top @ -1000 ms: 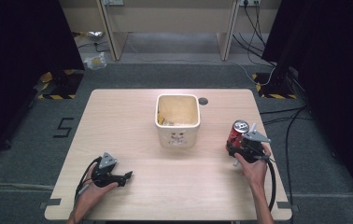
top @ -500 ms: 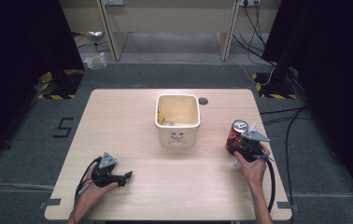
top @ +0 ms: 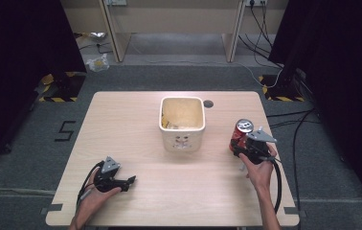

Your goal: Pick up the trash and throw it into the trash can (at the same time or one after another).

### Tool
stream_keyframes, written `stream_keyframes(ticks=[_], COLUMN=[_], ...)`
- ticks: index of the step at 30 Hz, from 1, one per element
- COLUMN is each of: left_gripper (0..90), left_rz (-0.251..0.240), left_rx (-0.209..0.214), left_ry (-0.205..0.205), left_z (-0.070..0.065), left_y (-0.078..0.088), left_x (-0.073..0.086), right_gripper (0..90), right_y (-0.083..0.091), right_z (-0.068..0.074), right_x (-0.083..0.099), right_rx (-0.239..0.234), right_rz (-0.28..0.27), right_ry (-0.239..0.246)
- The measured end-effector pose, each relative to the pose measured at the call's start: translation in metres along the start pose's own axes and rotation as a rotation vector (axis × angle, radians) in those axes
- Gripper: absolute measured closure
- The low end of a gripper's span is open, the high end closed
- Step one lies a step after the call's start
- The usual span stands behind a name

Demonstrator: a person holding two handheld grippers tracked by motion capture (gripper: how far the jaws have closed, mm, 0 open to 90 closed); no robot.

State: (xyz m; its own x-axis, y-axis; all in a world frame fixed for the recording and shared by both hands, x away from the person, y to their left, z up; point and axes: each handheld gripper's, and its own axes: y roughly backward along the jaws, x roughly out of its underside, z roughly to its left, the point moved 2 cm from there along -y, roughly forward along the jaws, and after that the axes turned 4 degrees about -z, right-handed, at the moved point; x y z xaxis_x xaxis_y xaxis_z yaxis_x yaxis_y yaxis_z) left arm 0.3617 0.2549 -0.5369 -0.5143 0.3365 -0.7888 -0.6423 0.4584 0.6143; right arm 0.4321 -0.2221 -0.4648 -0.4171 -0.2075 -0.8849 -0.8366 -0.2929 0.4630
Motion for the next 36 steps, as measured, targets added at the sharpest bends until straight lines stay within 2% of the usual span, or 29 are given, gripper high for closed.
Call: stream_keyframes(ticks=[16,17,20,29,36], left_gripper=[14.0,14.0,14.0,14.0,14.0], left_rz=[0.0,0.0,0.0,-0.001,0.0], left_rx=[0.0,0.0,0.0,0.0,0.0], left_ry=[0.0,0.0,0.0,0.001,0.0], left_z=[0.0,0.0,0.0,0.0,0.0], left_y=[0.0,0.0,0.0,0.0,0.0], left_x=[0.0,0.0,0.0,0.0,0.0], right_gripper=[34.0,34.0,34.0,34.0,34.0], right_y=[0.006,0.007,0.008,0.012,0.011], right_z=[0.007,0.008,0.009,0.014,0.02], right_x=[-0.023,-0.025,-0.029,-0.049,-0.066], right_rx=[-0.046,-0.042,-0.048,-0.059,-0.069], right_rz=[-0.029,-0.023,-0.028,-0.052,-0.05], right_ry=[-0.004,0.012,0.01,0.01,0.025])
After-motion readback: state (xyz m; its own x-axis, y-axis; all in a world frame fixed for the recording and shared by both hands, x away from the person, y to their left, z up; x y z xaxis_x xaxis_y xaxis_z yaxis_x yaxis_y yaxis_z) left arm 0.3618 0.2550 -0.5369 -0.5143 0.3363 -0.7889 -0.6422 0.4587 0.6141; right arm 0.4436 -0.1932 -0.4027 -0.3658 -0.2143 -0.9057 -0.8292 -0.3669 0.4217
